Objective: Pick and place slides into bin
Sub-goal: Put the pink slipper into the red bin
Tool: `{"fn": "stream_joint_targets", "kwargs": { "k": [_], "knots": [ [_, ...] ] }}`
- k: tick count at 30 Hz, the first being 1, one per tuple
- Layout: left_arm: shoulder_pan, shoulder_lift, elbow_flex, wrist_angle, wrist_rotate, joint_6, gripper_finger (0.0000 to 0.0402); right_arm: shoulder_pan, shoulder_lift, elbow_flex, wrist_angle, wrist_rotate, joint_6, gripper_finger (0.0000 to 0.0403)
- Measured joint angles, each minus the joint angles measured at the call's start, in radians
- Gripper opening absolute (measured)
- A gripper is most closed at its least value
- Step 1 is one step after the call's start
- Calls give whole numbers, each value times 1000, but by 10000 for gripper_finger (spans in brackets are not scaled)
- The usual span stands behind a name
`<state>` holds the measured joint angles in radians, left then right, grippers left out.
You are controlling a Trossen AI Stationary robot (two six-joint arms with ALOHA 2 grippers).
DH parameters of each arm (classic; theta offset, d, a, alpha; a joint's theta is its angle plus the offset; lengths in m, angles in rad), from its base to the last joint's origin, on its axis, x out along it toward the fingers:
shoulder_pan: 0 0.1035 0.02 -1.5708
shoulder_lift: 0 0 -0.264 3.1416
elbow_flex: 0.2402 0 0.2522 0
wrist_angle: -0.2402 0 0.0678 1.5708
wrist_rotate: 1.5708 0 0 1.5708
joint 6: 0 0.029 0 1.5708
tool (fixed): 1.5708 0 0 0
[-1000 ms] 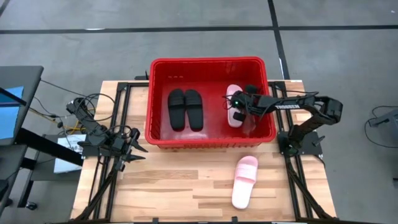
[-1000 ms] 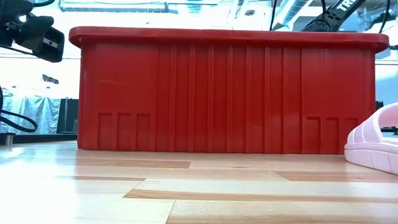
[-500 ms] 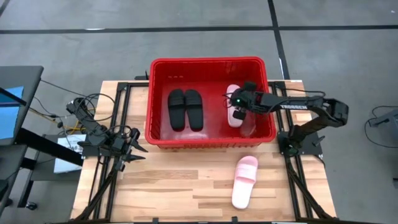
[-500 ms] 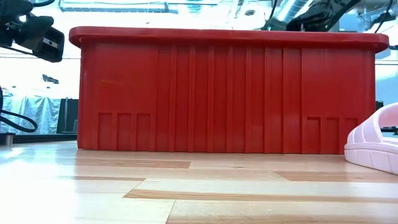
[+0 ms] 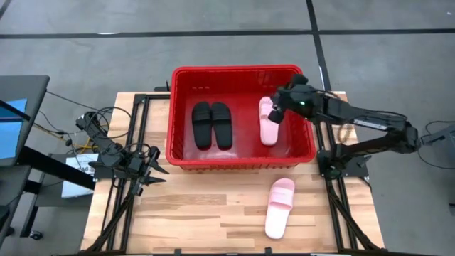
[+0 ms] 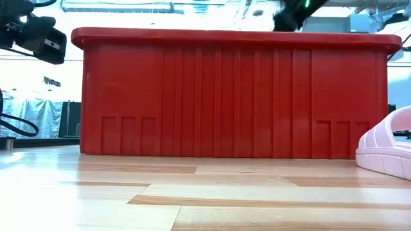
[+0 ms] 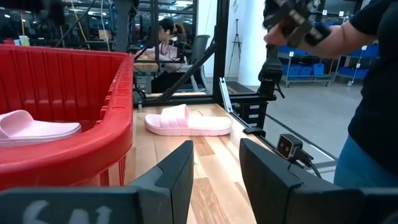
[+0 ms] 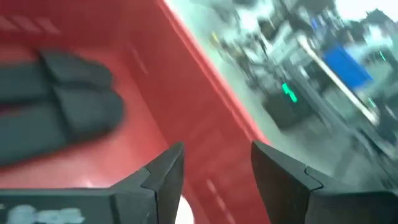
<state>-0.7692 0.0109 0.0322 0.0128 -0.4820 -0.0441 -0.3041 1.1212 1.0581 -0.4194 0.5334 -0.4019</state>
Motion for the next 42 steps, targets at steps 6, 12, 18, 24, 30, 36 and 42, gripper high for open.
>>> {"fn": "stream_joint_targets", "kwargs": {
  "k": [6,12,18,24,30,36,42],
  "knots": [
    [0,0,0,0,0,6,121,164,-52,107,-119,-56,13,169],
    [0,0,0,0,0,2,121,368,-63,197,-296,-65,121,173],
    [0,0,0,0,0,-2,121,581,-60,237,-399,-65,360,173],
    [0,0,0,0,0,5,121,762,-59,240,-528,-63,685,153],
    [0,0,0,0,0,6,121,935,-17,240,-642,-61,991,125],
    [0,0,0,0,0,-2,121,1082,66,240,-723,-56,1258,111],
    [0,0,0,0,0,-3,121,1180,180,239,-761,-16,1456,113]
  ]
}}
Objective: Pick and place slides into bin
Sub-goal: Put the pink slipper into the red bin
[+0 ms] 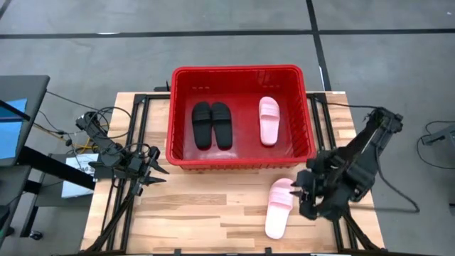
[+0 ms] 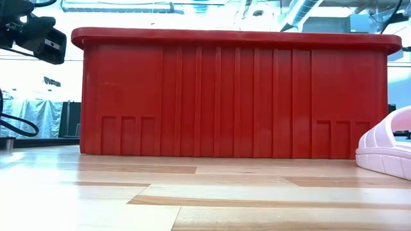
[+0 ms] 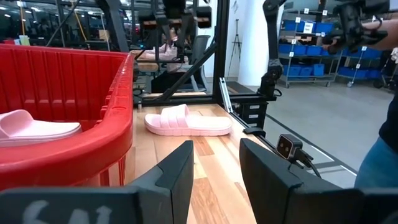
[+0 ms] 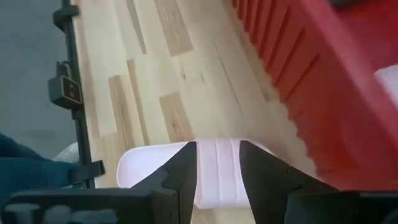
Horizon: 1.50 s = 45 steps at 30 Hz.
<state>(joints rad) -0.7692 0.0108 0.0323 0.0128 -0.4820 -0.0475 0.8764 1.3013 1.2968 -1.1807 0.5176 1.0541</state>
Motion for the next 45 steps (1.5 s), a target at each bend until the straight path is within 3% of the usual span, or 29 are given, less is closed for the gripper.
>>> {"fn": "stream_joint_targets", "kwargs": {
  "k": [16,45],
  "knots": [
    [0,0,0,0,0,3,121,59,294,0,14,4,237,114],
    [0,0,0,0,0,10,121,57,574,-1,1,-74,115,114]
  ]
}}
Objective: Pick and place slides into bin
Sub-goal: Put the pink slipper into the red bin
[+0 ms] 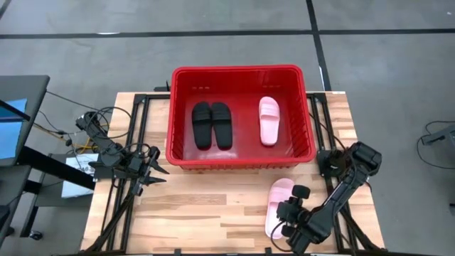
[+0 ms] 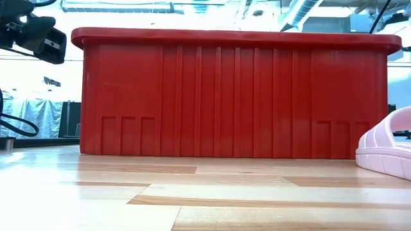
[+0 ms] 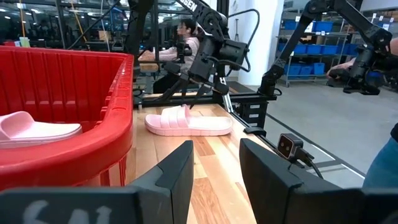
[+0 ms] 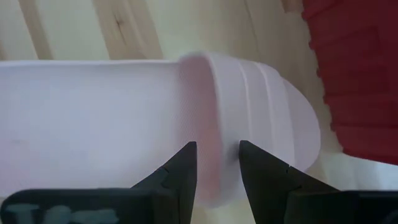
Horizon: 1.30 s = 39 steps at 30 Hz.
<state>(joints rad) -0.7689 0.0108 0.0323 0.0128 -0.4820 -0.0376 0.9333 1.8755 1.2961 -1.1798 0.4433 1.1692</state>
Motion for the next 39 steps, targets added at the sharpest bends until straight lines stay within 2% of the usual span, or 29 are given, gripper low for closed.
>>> {"fn": "stream_joint_targets", "kwargs": {
  "k": [11,14,17,22,29,39],
  "knots": [
    [0,0,0,0,0,-10,121,-27,69,1,-37,-20,7,111],
    [0,0,0,0,0,-2,121,-41,78,1,-35,-30,7,82],
    [0,0,0,0,0,-2,121,-52,72,2,-35,-37,1,20],
    [0,0,0,0,0,-4,121,-60,63,18,-40,-65,-27,6],
    [0,0,0,0,0,-4,121,-43,62,141,-40,-108,-128,3],
    [0,0,0,0,0,0,121,-17,61,389,-92,-94,-244,1]
  ]
}}
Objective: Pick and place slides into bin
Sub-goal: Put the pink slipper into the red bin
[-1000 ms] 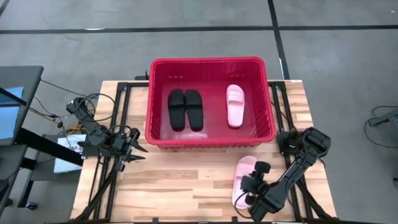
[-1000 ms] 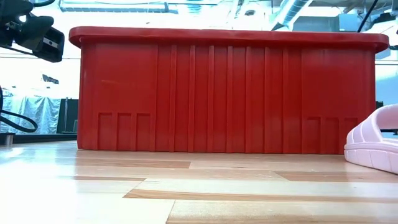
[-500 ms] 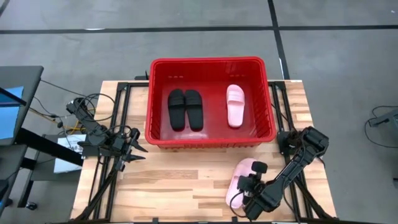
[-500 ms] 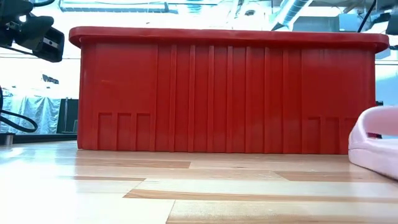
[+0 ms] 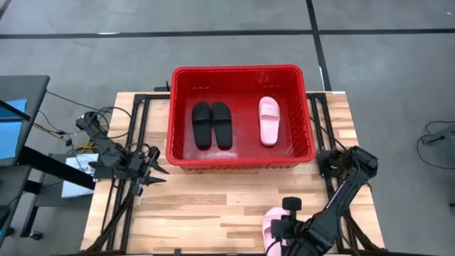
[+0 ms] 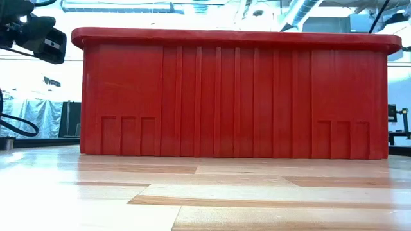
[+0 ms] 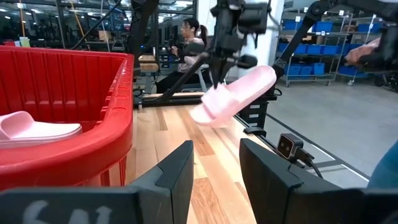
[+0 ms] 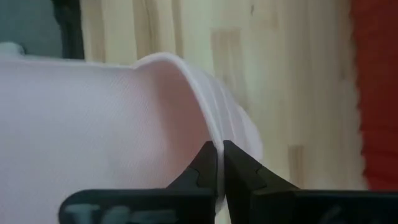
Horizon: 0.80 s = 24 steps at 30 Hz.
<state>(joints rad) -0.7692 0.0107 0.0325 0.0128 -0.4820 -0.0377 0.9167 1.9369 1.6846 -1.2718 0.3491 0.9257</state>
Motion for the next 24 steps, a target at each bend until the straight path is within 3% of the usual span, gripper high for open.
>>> {"fn": "stream_joint_targets", "kwargs": {
  "k": [9,20,24],
  "knots": [
    [0,0,0,0,0,0,121,-37,-1,255,-167,134,-154,0],
    [0,0,0,0,0,-6,121,-102,-2,654,-268,489,-517,0],
    [0,0,0,0,0,-4,121,-152,-60,644,-221,640,-701,0]
  ]
}}
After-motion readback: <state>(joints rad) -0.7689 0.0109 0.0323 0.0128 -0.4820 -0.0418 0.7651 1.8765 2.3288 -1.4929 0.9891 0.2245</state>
